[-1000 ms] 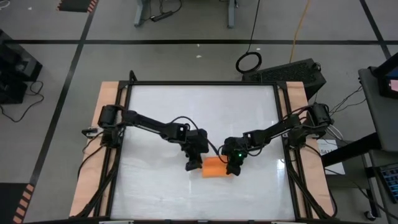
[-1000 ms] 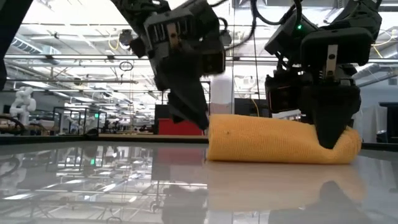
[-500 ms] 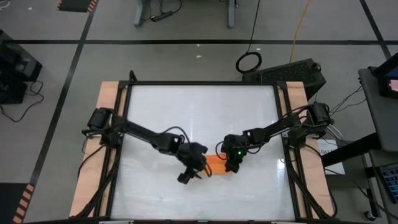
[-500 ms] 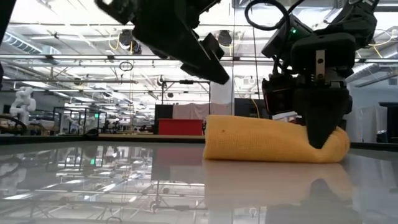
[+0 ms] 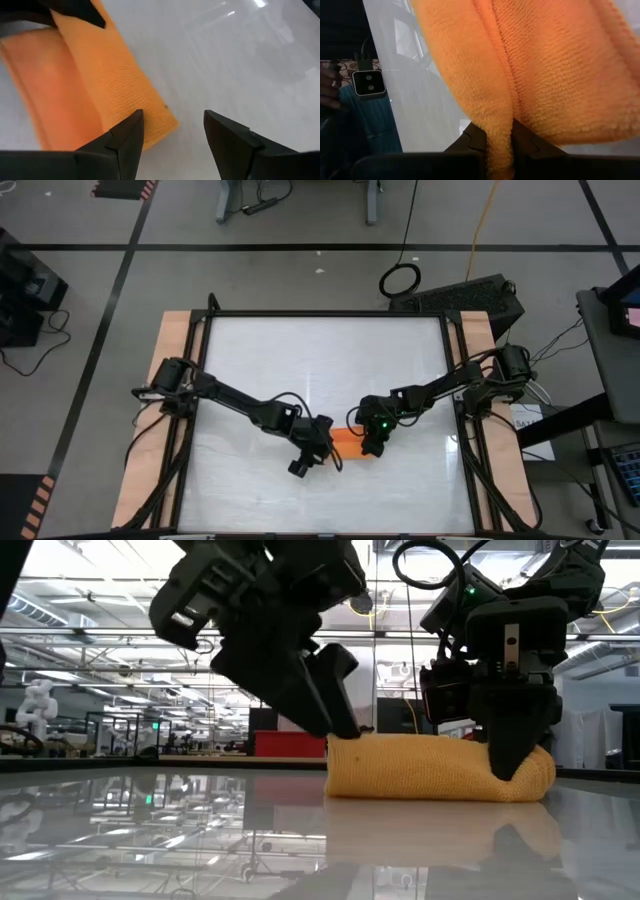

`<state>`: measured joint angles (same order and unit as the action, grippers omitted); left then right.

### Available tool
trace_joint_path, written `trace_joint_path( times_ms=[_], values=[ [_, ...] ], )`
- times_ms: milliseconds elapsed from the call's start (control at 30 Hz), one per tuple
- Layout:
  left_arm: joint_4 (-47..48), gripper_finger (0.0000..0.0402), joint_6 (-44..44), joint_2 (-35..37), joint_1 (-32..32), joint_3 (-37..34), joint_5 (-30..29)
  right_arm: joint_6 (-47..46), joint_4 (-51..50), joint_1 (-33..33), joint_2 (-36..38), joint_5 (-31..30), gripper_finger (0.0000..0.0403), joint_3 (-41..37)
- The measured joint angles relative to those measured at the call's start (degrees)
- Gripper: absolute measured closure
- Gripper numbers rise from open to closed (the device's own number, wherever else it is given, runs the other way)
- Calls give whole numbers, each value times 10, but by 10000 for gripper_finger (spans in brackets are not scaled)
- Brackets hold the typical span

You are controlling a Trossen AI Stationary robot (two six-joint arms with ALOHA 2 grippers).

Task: Roll towel
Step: Roll the towel

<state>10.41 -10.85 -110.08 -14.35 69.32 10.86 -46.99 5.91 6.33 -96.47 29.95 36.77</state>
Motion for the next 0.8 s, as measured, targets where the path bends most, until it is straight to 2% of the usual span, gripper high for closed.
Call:
trace_joint_path(
  times_ms=[100,367,533,633,800],
  values=[
    [0,192,0,-10,0,0,4,-1,2,0,0,-1,376,0],
    [3,192,16,-31,5,1,-53,-6,7,0,0,-2,376,0],
    [3,196,69,-43,8,2,-67,3,13,0,1,2,371,0],
    [-1,228,87,-52,11,3,-66,39,16,1,4,11,345,-1],
    [-3,344,90,-57,15,3,-61,78,-8,2,33,11,256,-1]
  ],
)
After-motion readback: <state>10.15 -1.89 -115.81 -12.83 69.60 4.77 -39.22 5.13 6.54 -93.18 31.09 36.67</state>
